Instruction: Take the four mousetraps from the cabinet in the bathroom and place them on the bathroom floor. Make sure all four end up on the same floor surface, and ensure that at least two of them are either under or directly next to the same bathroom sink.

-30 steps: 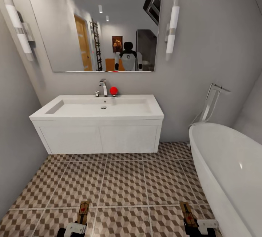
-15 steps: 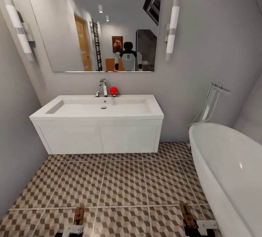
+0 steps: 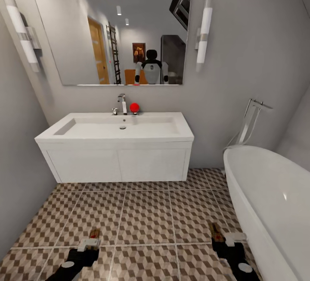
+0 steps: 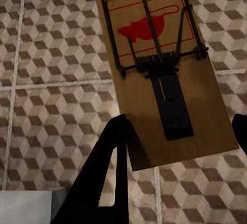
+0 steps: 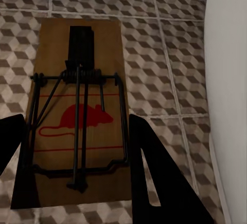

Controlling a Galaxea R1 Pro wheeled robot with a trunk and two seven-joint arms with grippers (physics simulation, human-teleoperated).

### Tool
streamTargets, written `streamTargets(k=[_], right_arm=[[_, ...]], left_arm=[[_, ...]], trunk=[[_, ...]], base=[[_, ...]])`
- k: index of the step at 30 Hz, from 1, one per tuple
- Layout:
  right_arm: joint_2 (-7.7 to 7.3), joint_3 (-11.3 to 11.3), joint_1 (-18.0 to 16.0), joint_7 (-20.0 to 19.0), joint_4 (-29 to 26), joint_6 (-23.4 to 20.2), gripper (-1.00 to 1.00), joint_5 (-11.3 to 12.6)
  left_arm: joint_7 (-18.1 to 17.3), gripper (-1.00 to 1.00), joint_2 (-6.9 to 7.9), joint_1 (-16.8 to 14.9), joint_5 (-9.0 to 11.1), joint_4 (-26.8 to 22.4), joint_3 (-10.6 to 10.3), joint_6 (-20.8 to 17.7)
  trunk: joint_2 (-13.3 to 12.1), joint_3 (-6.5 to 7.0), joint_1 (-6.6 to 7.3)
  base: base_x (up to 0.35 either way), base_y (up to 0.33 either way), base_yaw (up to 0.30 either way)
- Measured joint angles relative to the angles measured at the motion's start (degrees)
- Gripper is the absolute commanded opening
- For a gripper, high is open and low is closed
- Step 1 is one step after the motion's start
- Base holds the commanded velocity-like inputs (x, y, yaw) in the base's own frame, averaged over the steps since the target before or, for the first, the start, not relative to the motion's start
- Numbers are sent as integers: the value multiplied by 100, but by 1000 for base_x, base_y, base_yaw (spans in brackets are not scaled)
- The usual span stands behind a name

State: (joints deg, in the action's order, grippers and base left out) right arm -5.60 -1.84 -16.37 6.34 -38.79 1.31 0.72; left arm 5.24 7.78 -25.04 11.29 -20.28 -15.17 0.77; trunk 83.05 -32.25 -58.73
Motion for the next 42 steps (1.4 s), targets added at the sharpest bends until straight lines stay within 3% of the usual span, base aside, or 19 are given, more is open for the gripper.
streamTargets(k=[7, 14, 18, 23, 26, 42], right_arm=[[227, 0, -800, 246, 20, -840, -100, -4], [306, 0, -1501, 318, 144, -1538, -100, -6], [314, -3, -1616, 328, 176, -1608, -100, -30], [282, -4, -1655, 325, 167, -1626, -100, -151], [284, -6, -1656, 308, 147, -1617, -100, -155], [305, -19, -1657, 299, 31, -1597, -100, -157]], left_arm=[[11, -100, -45, -12, 1, -72, 2, -42], [8, -100, -54, -15, 1, -125, 1, -39], [1, -100, -101, -15, 1, -157, -5, -32], [-2, -100, -417, -15, -11, -587, -33, -41], [3, -100, -487, -15, -15, -673, -34, -43], [5, -100, -522, -15, -15, -735, -32, -44]], trunk=[[0, 0, 0], [0, 0, 0], [0, 0, 0], [0, 0, 0], [0, 0, 0], [0, 0, 0]], base=[[0, 0, 0], [0, 0, 0], [0, 0, 0], [0, 0, 0], [0, 0, 0], [0, 0, 0]])
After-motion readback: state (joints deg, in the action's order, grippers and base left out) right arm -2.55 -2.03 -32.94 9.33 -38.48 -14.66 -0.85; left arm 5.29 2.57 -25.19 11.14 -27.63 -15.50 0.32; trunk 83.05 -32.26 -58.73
